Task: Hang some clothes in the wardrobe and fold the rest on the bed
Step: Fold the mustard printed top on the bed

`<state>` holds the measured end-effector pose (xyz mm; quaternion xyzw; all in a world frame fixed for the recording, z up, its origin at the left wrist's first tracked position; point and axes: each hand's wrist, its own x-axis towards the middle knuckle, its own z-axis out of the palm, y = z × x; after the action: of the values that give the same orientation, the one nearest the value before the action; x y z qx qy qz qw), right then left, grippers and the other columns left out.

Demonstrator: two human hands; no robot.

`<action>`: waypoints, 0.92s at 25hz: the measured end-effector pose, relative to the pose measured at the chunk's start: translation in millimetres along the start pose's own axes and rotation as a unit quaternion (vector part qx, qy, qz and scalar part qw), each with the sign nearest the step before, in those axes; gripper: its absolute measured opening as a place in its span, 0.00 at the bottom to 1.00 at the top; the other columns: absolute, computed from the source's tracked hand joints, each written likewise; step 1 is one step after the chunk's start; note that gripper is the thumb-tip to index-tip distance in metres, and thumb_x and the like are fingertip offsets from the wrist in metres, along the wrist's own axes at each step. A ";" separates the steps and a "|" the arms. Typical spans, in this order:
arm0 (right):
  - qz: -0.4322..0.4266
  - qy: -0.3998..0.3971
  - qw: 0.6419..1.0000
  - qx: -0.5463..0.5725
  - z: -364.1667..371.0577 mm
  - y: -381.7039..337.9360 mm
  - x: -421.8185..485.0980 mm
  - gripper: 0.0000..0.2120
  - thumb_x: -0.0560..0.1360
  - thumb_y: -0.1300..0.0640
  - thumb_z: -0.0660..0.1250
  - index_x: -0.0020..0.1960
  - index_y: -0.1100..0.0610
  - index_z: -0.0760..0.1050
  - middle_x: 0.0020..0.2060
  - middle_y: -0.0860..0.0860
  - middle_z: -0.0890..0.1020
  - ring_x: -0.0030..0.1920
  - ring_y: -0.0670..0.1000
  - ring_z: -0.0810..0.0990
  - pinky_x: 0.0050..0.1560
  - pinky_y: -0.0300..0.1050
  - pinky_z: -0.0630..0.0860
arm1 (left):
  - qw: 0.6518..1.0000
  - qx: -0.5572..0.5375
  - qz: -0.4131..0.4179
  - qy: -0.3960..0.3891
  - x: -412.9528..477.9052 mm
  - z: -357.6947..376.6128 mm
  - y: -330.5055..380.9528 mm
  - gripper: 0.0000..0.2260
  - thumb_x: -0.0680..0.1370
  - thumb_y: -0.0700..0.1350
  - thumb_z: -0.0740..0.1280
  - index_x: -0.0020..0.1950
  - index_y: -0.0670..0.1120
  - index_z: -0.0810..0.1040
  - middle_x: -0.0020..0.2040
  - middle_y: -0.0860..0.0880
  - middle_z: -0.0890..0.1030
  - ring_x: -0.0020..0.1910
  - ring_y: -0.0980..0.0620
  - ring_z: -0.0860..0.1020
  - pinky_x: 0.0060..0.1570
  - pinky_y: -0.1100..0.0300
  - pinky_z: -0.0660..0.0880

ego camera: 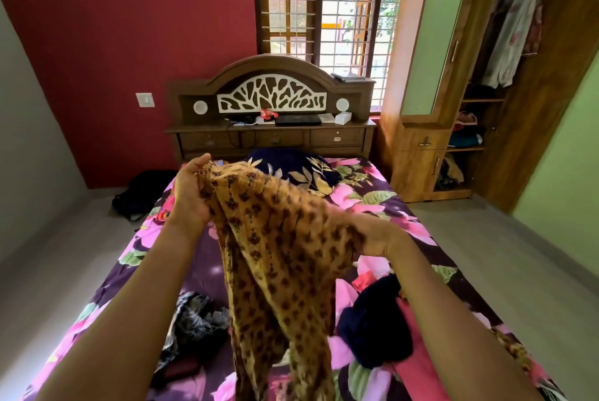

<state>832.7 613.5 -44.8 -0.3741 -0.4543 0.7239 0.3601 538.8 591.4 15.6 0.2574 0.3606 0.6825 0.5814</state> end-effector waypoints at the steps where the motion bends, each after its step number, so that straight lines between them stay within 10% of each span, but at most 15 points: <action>1: 0.010 -0.011 1.000 -0.025 0.5 -0.7 -3.6 0.07 0.75 0.56 0.67 0.46 0.59 0.82 0.43 0.56 0.84 0.39 0.50 0.84 0.39 0.44 0.79 | 1.000 0.024 0.004 -0.001 2.6 -2.1 -4.5 0.19 0.75 0.43 0.60 0.26 0.44 0.78 0.26 0.48 0.79 0.26 0.50 0.79 0.35 0.63 0.76; 5: -0.166 0.046 0.965 0.200 -9.8 -6.5 -5.3 0.20 0.70 0.46 0.72 0.52 0.60 0.82 0.50 0.57 0.83 0.51 0.55 0.83 0.51 0.49 0.79 | 0.997 0.072 -0.036 0.012 17.9 -17.6 -20.1 0.21 0.76 0.38 0.56 0.25 0.41 0.79 0.24 0.48 0.79 0.24 0.51 0.79 0.27 0.67 0.76; 9: -0.058 0.015 0.997 0.045 -8.1 -9.6 -8.8 0.14 0.75 0.57 0.63 0.38 0.59 0.85 0.38 0.55 0.85 0.38 0.51 0.84 0.38 0.42 0.81 | 0.995 0.072 -0.068 0.032 33.3 -24.7 -21.3 0.15 0.74 0.38 0.59 0.30 0.39 0.78 0.26 0.46 0.80 0.25 0.50 0.79 0.29 0.64 0.78; 12: -0.207 0.038 0.966 0.152 -15.8 -20.2 -10.9 0.09 0.71 0.56 0.67 0.44 0.59 0.84 0.42 0.55 0.85 0.44 0.53 0.84 0.45 0.47 0.82 | 0.986 0.115 -0.123 -0.016 25.2 -26.8 -19.4 0.08 0.61 0.44 0.73 0.26 0.40 0.81 0.26 0.46 0.80 0.24 0.51 0.78 0.28 0.64 0.76; 17: -0.060 0.072 0.994 0.052 -30.1 -21.5 -4.9 0.26 0.63 0.64 0.76 0.59 0.66 0.75 0.46 0.60 0.83 0.46 0.56 0.84 0.48 0.50 0.81 | 0.846 0.433 -0.289 -0.112 15.0 -63.6 -45.8 0.03 0.71 0.38 0.69 0.42 0.39 0.77 0.30 0.44 0.81 0.26 0.50 0.80 0.28 0.60 0.78; 21: -0.118 0.207 0.950 0.202 -46.9 -22.5 -7.3 0.10 0.77 0.69 0.57 0.52 0.63 0.76 0.40 0.58 0.84 0.37 0.53 0.85 0.39 0.45 0.82 | 0.955 0.206 -0.208 0.046 35.4 -75.2 -44.9 0.12 0.78 0.42 0.60 0.37 0.41 0.77 0.26 0.46 0.79 0.23 0.53 0.77 0.20 0.63 0.75; 23: -0.158 0.229 0.923 0.265 -51.6 -22.5 -5.9 0.11 0.78 0.69 0.56 0.54 0.63 0.75 0.43 0.60 0.83 0.42 0.55 0.84 0.46 0.48 0.81 | 0.952 0.240 -0.180 0.069 38.3 -76.0 -47.3 0.10 0.78 0.40 0.59 0.40 0.39 0.76 0.26 0.44 0.78 0.24 0.51 0.76 0.20 0.62 0.74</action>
<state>884.4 635.8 -38.5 -0.3437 -0.2039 0.6462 0.6502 501.6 617.3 -70.6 0.2722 0.5931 0.4762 0.5894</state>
